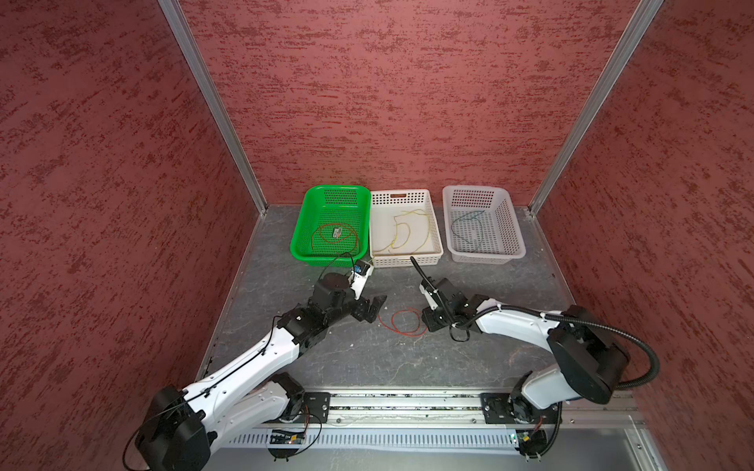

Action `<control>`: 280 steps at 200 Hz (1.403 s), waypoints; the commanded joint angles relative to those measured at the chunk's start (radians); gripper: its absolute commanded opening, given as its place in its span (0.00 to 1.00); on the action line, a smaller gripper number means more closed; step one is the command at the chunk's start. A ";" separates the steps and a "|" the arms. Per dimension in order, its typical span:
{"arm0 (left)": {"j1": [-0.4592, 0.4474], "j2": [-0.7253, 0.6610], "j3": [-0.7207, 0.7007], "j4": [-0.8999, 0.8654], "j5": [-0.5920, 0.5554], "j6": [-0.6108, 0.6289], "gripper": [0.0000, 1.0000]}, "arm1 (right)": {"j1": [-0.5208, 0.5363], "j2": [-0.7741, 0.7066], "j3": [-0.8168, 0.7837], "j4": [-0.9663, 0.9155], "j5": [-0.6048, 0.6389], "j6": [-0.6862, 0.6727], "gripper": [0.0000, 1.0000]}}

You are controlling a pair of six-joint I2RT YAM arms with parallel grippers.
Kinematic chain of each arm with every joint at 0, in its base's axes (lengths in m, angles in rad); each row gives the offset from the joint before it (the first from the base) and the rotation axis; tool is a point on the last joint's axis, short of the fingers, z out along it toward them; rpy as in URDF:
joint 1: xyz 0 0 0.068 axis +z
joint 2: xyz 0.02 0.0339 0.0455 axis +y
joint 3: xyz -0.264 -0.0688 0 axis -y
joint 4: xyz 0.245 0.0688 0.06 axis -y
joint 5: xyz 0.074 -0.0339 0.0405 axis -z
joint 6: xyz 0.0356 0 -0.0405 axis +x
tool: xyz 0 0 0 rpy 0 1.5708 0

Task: Untangle and sort cables by color
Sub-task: Pick up the cable from the center of the table.

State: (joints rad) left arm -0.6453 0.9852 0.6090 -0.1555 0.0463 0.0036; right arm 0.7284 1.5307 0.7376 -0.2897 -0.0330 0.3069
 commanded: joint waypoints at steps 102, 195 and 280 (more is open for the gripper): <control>0.003 0.050 0.026 0.042 0.001 0.010 1.00 | 0.027 0.048 0.022 -0.067 0.053 0.024 0.21; 0.003 0.038 0.025 0.033 0.000 0.018 0.99 | 0.091 0.118 0.059 -0.120 0.118 0.059 0.21; 0.002 0.041 0.013 0.046 0.022 0.019 0.99 | 0.092 0.126 0.046 -0.115 0.114 0.072 0.02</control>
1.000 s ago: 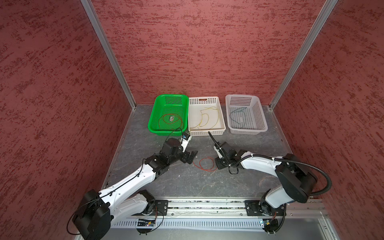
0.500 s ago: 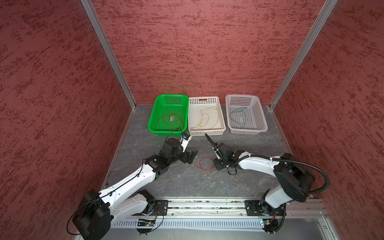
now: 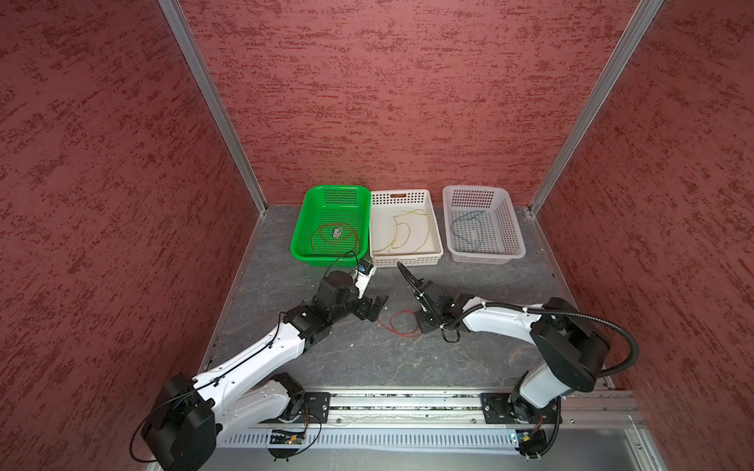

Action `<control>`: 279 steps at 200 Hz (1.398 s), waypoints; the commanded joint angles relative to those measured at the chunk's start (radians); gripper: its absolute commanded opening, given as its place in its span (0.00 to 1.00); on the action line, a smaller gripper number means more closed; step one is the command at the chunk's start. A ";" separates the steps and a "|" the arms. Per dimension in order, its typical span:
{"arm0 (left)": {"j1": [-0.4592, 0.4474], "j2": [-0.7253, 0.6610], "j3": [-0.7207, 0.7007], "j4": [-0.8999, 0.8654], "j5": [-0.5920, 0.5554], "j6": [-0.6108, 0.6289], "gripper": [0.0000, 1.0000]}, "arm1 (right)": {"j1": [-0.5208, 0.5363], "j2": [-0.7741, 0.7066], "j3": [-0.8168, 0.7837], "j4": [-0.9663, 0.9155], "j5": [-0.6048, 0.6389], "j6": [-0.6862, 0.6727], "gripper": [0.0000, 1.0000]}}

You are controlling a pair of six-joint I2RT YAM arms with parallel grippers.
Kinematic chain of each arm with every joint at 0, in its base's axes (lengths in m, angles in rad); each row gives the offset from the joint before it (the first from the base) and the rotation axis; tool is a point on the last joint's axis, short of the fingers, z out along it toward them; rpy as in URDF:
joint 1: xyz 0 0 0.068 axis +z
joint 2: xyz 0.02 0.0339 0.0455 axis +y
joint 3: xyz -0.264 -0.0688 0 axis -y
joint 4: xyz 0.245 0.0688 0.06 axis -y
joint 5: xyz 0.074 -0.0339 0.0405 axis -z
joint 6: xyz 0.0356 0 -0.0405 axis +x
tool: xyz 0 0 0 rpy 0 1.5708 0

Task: Untangle and sort cables by color
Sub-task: Pick up the cable from the center of the table.

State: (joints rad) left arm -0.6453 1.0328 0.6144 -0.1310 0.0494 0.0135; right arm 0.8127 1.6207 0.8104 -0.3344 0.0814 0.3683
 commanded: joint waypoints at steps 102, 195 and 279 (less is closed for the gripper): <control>0.001 0.066 -0.008 0.107 0.180 -0.010 1.00 | 0.000 -0.134 0.036 -0.142 0.016 -0.023 0.00; 0.037 0.241 -0.055 0.441 0.525 -0.208 1.00 | -0.032 -0.240 0.175 -0.195 0.067 -0.086 0.00; 0.102 0.419 -0.027 0.688 0.696 -0.345 0.86 | -0.033 -0.232 0.224 -0.130 -0.035 -0.124 0.00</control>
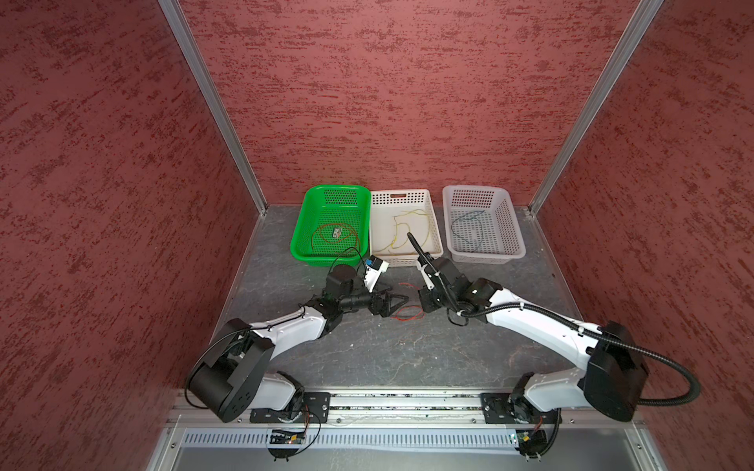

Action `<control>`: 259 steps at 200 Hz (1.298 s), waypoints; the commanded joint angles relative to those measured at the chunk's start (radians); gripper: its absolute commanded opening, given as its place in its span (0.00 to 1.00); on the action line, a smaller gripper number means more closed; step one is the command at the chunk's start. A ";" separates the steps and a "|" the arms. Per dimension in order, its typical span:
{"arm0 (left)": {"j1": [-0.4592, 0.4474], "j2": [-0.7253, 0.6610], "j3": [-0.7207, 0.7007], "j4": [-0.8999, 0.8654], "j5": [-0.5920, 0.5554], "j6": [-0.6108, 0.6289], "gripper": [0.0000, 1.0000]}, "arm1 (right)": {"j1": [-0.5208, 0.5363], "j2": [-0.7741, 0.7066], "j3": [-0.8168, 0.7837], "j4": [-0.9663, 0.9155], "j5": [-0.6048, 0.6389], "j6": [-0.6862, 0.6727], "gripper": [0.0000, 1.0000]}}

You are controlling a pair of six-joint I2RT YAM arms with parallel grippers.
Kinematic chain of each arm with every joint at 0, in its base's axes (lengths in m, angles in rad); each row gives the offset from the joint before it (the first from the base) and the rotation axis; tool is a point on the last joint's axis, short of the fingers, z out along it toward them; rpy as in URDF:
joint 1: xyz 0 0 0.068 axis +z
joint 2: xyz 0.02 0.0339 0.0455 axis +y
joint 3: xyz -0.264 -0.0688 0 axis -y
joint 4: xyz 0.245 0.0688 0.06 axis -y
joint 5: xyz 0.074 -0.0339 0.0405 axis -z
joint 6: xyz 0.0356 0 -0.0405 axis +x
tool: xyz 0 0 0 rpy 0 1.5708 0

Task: Untangle and sort cables by color
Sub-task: Pick up the cable from the center of the table, then place the cable into the container.

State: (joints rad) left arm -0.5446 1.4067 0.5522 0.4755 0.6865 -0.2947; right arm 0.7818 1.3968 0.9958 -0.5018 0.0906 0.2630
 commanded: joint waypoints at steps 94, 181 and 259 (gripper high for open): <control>0.002 0.200 0.136 0.141 0.092 -0.068 0.56 | -0.003 -0.019 0.017 0.067 -0.082 -0.027 0.00; 0.003 0.223 0.149 0.156 0.139 -0.071 0.06 | -0.003 -0.030 0.005 0.081 -0.077 -0.026 0.00; 0.005 0.201 0.150 0.174 0.156 -0.091 0.00 | -0.003 -0.104 -0.120 0.269 -0.163 -0.048 0.46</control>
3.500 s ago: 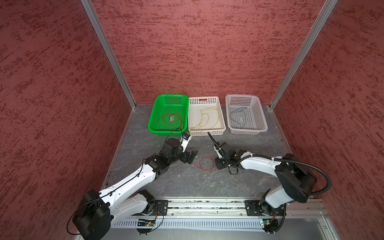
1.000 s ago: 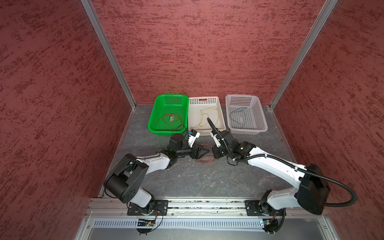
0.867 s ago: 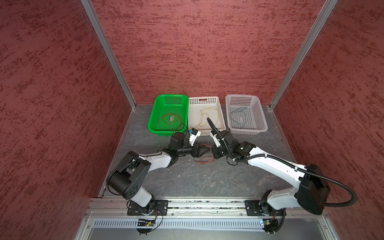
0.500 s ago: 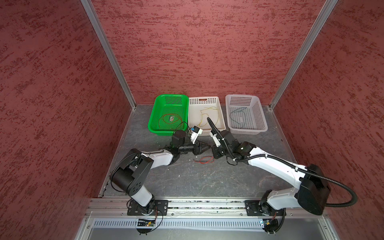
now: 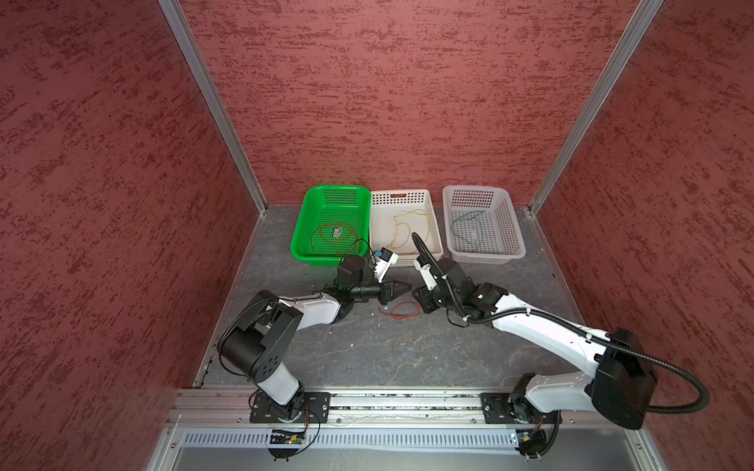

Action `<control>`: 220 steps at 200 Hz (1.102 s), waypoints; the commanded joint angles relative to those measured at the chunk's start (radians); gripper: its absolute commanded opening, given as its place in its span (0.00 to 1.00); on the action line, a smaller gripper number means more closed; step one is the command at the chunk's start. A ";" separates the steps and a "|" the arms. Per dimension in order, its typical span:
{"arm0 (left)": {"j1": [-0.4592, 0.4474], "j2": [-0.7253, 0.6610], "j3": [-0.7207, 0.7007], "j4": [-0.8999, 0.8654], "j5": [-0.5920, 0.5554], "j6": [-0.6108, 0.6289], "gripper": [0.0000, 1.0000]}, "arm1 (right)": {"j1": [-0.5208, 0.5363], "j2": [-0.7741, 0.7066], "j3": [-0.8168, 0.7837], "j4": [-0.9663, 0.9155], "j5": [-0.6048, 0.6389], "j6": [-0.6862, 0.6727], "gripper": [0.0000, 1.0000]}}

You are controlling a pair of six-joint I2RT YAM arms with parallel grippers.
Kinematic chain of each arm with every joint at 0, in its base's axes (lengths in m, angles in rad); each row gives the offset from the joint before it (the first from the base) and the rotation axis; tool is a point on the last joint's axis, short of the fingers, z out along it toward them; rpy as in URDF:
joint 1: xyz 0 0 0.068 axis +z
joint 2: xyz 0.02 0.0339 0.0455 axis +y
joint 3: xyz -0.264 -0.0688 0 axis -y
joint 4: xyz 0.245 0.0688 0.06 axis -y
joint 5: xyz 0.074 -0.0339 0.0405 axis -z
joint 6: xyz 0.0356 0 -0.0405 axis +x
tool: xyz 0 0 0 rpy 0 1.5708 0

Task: Untangle and sort cables by color
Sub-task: Place the cable into the container.

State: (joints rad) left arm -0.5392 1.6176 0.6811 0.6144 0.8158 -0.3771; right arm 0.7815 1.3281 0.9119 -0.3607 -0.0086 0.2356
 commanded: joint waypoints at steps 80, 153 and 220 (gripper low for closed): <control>-0.004 -0.091 0.025 0.107 0.073 -0.106 0.00 | -0.002 0.022 -0.106 0.326 -0.079 -0.007 0.20; 0.005 -0.219 0.054 0.126 0.096 -0.186 0.00 | -0.002 0.058 -0.174 0.476 -0.110 -0.001 0.13; 0.096 -0.400 0.093 0.027 0.117 -0.195 0.00 | -0.002 0.105 -0.177 0.445 -0.085 0.001 0.13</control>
State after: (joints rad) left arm -0.4808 1.2884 0.7437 0.6540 0.9100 -0.5625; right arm 0.7803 1.4117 0.7486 0.0917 -0.1055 0.2363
